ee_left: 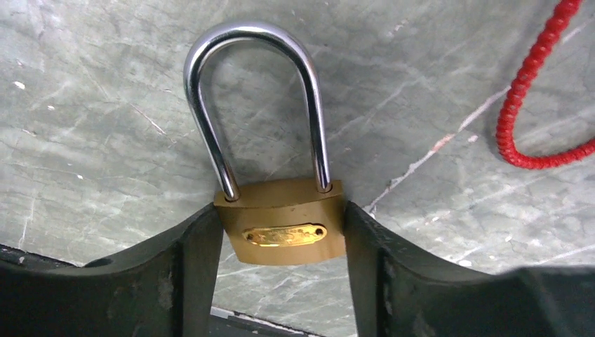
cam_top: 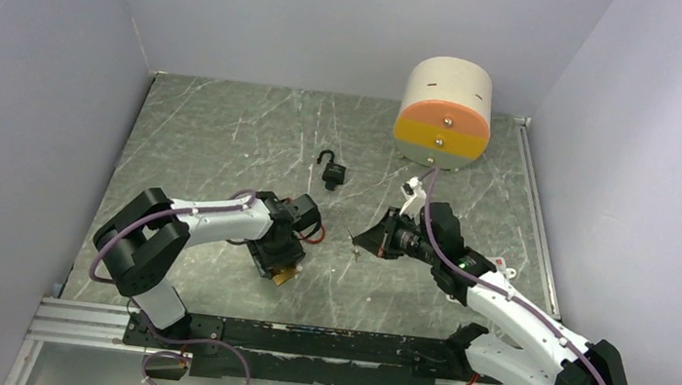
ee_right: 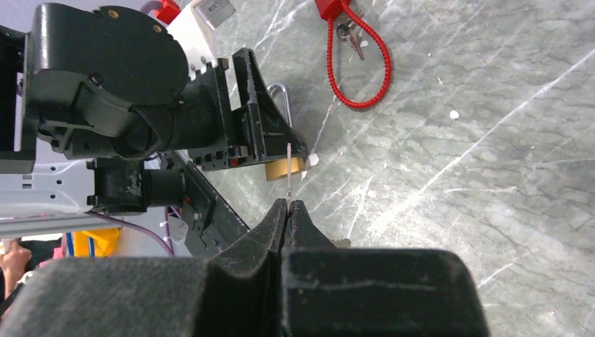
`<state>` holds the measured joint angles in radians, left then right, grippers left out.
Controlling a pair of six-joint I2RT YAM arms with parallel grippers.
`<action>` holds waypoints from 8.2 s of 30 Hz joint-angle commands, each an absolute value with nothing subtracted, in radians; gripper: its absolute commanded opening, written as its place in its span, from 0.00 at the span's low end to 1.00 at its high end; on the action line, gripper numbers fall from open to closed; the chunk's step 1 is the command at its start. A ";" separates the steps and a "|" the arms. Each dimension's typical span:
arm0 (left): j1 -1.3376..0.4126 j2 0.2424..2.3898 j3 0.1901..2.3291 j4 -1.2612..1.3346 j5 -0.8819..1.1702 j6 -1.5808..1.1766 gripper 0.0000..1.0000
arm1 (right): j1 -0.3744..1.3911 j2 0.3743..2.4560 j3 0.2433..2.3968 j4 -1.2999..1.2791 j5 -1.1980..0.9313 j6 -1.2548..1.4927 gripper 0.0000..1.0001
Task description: Unlock with the key
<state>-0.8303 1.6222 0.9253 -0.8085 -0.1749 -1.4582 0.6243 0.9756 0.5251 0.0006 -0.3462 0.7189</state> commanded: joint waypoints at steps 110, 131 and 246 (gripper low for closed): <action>-0.350 1.233 1.038 -0.723 0.297 -1.162 0.30 | 0.731 1.611 0.927 0.419 -0.787 0.794 0.00; -0.350 1.239 1.059 -0.727 0.271 -1.169 0.29 | 0.731 1.606 0.897 0.422 -0.801 0.776 0.00; -0.350 1.220 0.989 -0.667 0.267 -1.379 0.25 | 0.737 1.707 1.131 0.117 -0.488 0.774 0.00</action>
<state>-0.3389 1.2739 0.9852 -0.6998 0.1745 -1.3338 0.7300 1.6890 1.0557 0.1459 -0.6193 0.7948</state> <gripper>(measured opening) 0.604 0.010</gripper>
